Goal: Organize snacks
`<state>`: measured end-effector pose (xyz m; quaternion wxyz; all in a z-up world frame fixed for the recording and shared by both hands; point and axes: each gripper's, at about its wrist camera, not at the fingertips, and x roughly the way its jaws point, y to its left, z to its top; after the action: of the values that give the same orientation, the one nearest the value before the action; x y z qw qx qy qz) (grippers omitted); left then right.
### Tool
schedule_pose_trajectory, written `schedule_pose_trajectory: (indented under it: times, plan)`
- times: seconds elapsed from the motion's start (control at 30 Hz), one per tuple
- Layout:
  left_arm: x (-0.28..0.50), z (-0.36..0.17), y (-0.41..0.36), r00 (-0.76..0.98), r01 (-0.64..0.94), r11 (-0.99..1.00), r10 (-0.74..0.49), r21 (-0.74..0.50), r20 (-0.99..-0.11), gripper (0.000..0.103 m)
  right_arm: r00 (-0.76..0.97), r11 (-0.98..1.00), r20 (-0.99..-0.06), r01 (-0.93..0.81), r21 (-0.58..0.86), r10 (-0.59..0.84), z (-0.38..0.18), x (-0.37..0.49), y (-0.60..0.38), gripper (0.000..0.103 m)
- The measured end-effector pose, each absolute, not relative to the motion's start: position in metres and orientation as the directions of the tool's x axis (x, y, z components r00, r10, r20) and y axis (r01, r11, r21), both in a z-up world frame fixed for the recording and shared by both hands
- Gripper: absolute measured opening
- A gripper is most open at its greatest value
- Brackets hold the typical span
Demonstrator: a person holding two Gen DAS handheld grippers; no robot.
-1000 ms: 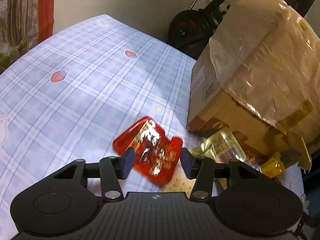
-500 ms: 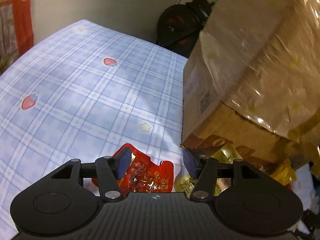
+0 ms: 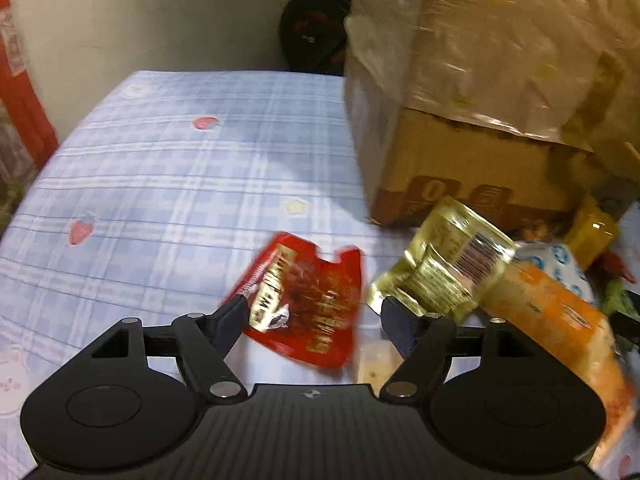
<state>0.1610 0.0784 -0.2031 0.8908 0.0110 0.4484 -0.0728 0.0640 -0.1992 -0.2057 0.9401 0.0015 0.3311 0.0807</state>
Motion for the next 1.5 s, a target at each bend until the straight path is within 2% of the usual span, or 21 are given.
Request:
schedule_pose_trajectory:
  times: [0.13, 0.37, 0.4, 0.47, 0.5, 0.57, 0.7, 0.83, 0.97, 1.5]
  plan:
    - [0.168, -0.202, 0.086, 0.599, 0.088, 0.993, -0.115, -0.078, -0.793, 0.078, 0.768, 0.987, -0.622, -0.151, 0.057, 0.153, -0.206, 0.064, -0.200, 0.042]
    - [0.170, -0.206, 0.086, 0.629, 0.101, 0.994, -0.088, -0.031, -0.772, 0.075, 0.768, 0.987, -0.622, -0.151, 0.058, 0.154, -0.206, 0.064, -0.199, 0.042]
    - [0.169, -0.206, 0.086, 0.633, 0.111, 0.993, -0.096, -0.032, -0.768, 0.070, 0.768, 0.987, -0.622, -0.151, 0.057, 0.154, -0.206, 0.064, -0.199, 0.042]
    - [0.165, -0.205, 0.083, 0.639, 0.137, 0.990, -0.116, -0.035, -0.760, 0.051, 0.768, 0.987, -0.622, -0.151, 0.057, 0.154, -0.206, 0.064, -0.199, 0.042]
    - [0.163, -0.204, 0.082, 0.638, 0.149, 0.988, -0.124, -0.036, -0.760, 0.035, 0.768, 0.987, -0.622, -0.151, 0.057, 0.154, -0.206, 0.064, -0.199, 0.042]
    - [0.159, -0.202, 0.078, 0.645, 0.161, 0.987, -0.118, -0.017, -0.755, 0.030, 0.768, 0.987, -0.622, -0.151, 0.057, 0.153, -0.206, 0.064, -0.198, 0.042]
    - [0.146, -0.196, 0.077, 0.665, 0.193, 0.980, -0.174, -0.058, -0.727, 0.010, 0.767, 0.987, -0.623, -0.151, 0.057, 0.153, -0.206, 0.064, -0.200, 0.042]
    - [0.133, -0.186, 0.074, 0.682, 0.210, 0.976, -0.184, -0.051, -0.708, 0.010, 0.765, 0.987, -0.626, -0.151, 0.056, 0.152, -0.206, 0.065, -0.199, 0.041]
    - [0.123, -0.174, 0.079, 0.700, 0.199, 0.975, -0.211, -0.098, -0.682, 0.010, 0.758, 0.986, -0.634, -0.158, 0.046, 0.151, -0.202, 0.062, -0.198, 0.040]
    - [0.090, -0.112, 0.068, 0.776, 0.285, 0.939, -0.344, -0.193, -0.528, 0.010, 0.808, 0.979, -0.552, -0.175, 0.108, 0.206, -0.148, 0.033, -0.197, 0.040]
